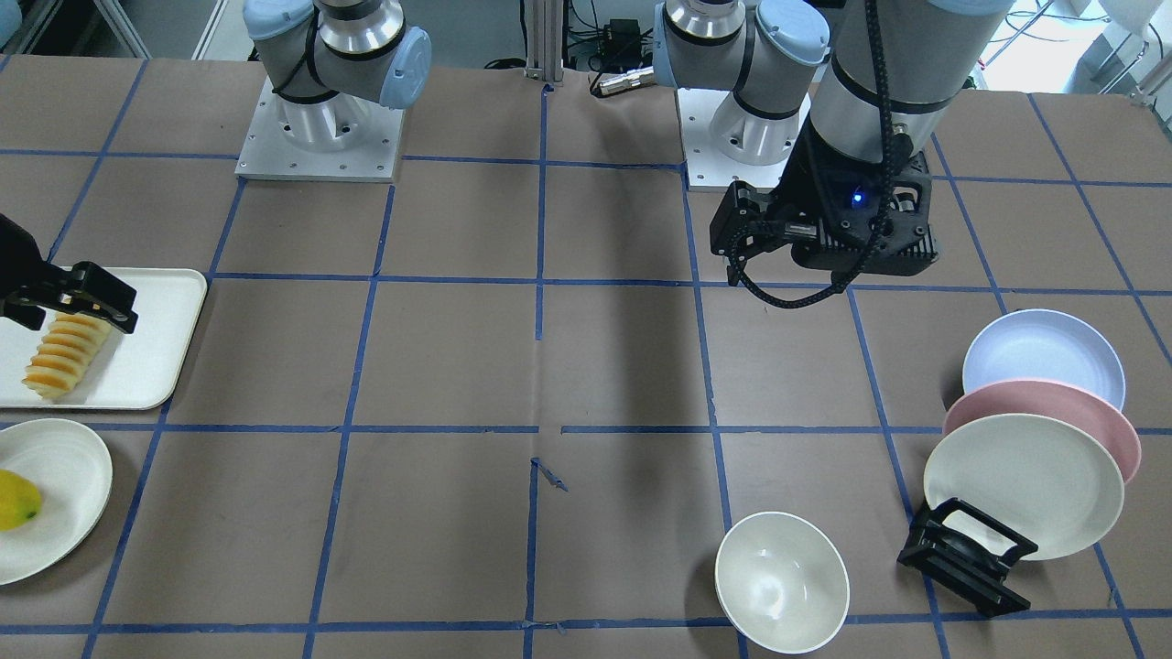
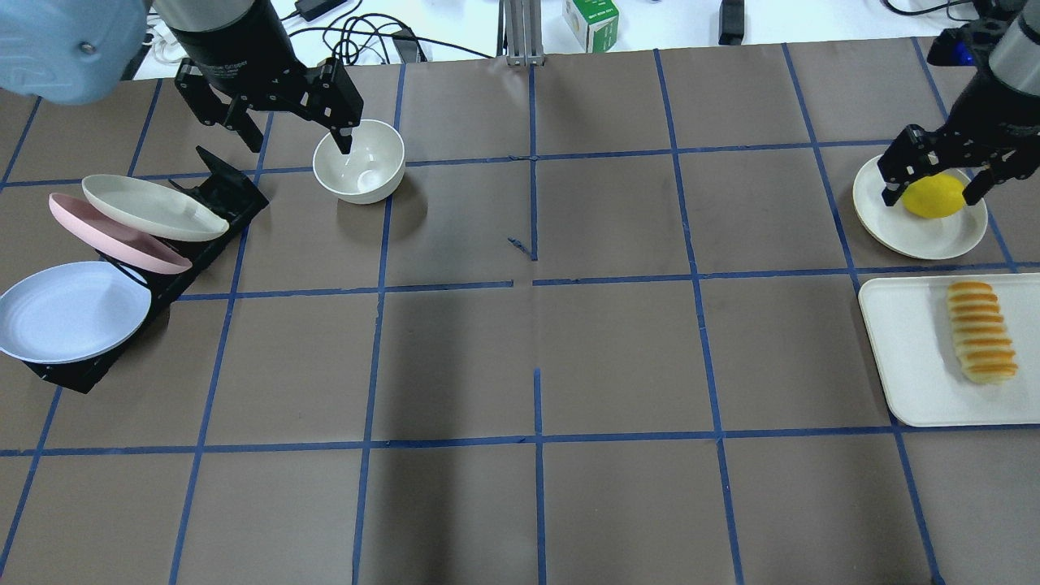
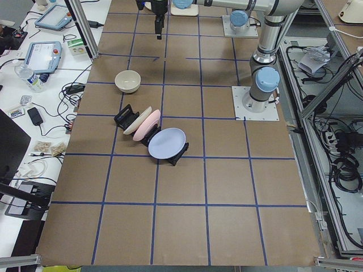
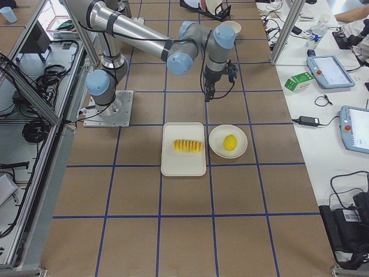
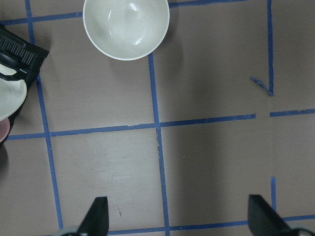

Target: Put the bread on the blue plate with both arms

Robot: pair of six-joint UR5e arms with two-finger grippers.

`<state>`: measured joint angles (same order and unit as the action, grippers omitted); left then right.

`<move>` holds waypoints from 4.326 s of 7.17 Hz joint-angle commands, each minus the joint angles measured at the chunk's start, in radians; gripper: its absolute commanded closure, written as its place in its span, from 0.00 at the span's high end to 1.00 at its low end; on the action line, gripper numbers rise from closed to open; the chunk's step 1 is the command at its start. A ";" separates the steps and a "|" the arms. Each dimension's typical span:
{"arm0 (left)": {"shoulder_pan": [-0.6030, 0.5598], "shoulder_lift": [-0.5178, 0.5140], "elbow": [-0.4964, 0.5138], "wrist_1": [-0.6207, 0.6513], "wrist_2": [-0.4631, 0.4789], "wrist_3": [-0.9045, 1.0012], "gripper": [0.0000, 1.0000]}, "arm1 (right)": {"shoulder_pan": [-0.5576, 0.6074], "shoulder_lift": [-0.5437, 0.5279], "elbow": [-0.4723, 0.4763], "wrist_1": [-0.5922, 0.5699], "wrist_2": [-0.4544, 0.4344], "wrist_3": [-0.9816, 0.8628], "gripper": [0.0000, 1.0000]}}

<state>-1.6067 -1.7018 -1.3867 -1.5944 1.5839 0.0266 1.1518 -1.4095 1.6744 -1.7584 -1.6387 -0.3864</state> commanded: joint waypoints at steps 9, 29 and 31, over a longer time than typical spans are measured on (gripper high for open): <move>0.749 0.010 -0.248 0.205 0.024 0.027 1.00 | -0.317 0.130 0.341 -0.492 -0.024 -0.382 1.00; 0.827 -0.103 -0.234 0.350 0.269 0.154 0.00 | -0.276 0.103 0.317 -0.483 -0.035 -0.384 0.00; 0.840 -0.044 -0.164 0.201 0.331 0.238 0.00 | -0.270 0.072 0.311 -0.475 -0.035 -0.382 0.00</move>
<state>-0.7734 -1.7862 -1.5914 -1.3009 1.8875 0.2224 0.8776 -1.3190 1.9879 -2.2398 -1.6734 -0.7698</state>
